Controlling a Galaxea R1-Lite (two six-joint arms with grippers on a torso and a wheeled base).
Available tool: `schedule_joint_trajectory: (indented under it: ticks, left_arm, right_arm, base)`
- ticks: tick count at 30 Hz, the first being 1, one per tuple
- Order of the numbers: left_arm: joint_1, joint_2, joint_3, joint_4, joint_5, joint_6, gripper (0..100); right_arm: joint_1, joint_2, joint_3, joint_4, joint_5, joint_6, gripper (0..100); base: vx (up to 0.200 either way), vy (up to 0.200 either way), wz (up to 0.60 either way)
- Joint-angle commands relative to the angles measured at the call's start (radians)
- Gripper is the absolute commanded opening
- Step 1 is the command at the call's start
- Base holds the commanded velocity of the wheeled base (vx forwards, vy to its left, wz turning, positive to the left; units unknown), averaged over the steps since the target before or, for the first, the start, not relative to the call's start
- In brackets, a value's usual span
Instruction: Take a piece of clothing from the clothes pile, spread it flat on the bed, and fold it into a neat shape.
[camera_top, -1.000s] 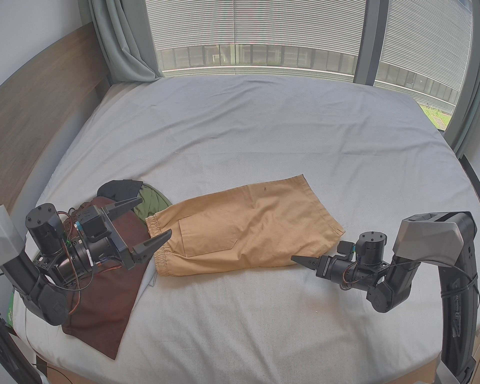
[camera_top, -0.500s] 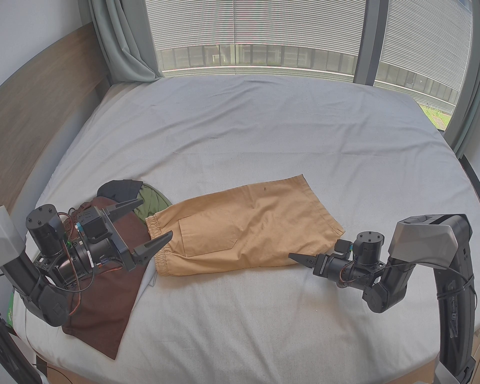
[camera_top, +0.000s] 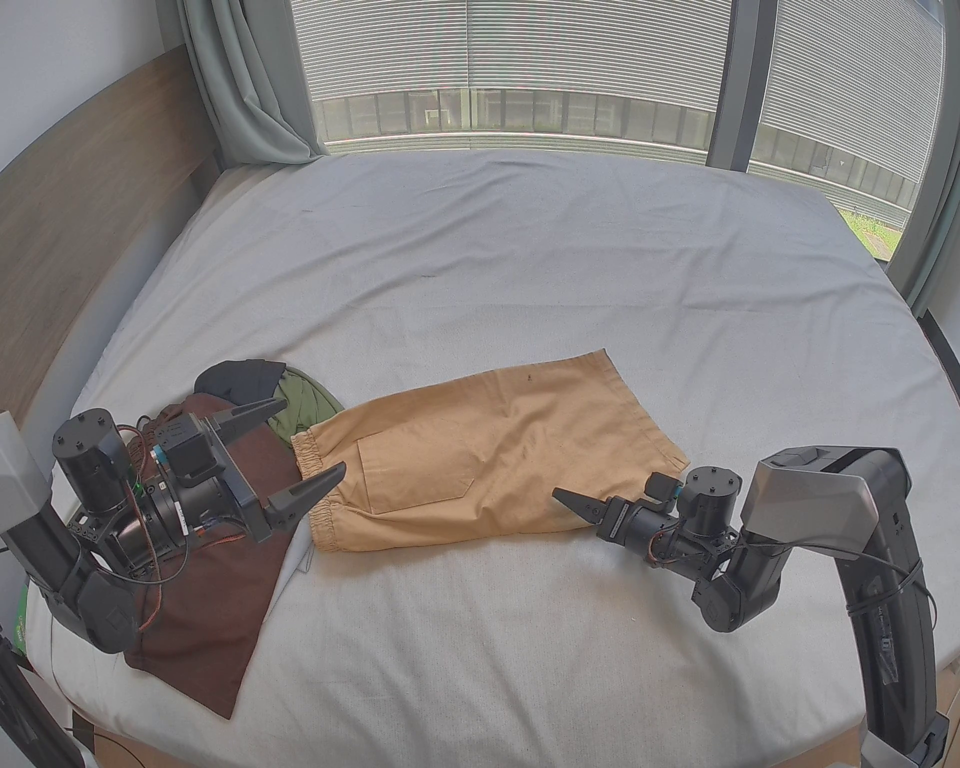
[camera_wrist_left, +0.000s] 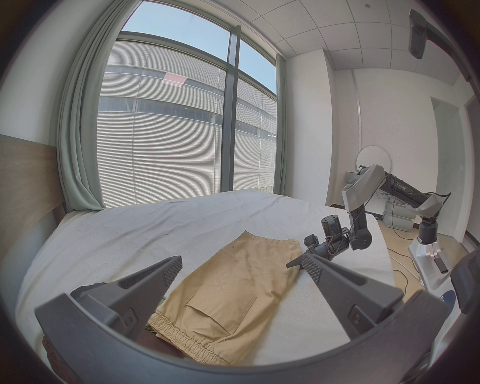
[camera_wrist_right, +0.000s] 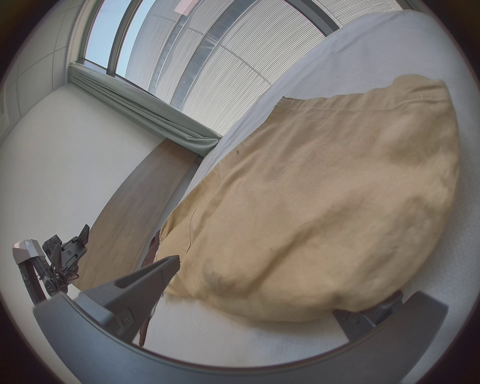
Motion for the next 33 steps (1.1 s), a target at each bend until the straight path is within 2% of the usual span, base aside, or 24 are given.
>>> schedule_joint_trajectory:
  ticks: [1, 23, 24, 33]
  left_arm:
    - [-0.004, 0.003, 0.000, 0.000, 0.000, 0.000, 100]
    - [-0.007, 0.016, 0.006, 0.000, 0.001, 0.010, 100]
    - [-0.007, 0.016, 0.006, 0.000, 0.001, 0.010, 100]
    - [-0.007, 0.014, 0.006, 0.000, 0.003, 0.010, 100]
  right_arm:
    - [0.014, 0.038, -0.019, 0.003, 0.002, 0.002, 100]
    - [0.008, 0.058, -0.031, -0.006, -0.001, 0.003, 100]
    - [0.008, 0.058, -0.031, -0.008, -0.001, 0.002, 0]
    - [0.008, 0.064, -0.031, -0.010, -0.001, 0.002, 0]
  base:
    - [0.000, 0.000, 0.00]
    - [0.000, 0.000, 0.00]
    - [0.000, 0.000, 0.00]
    - [0.000, 0.000, 0.00]
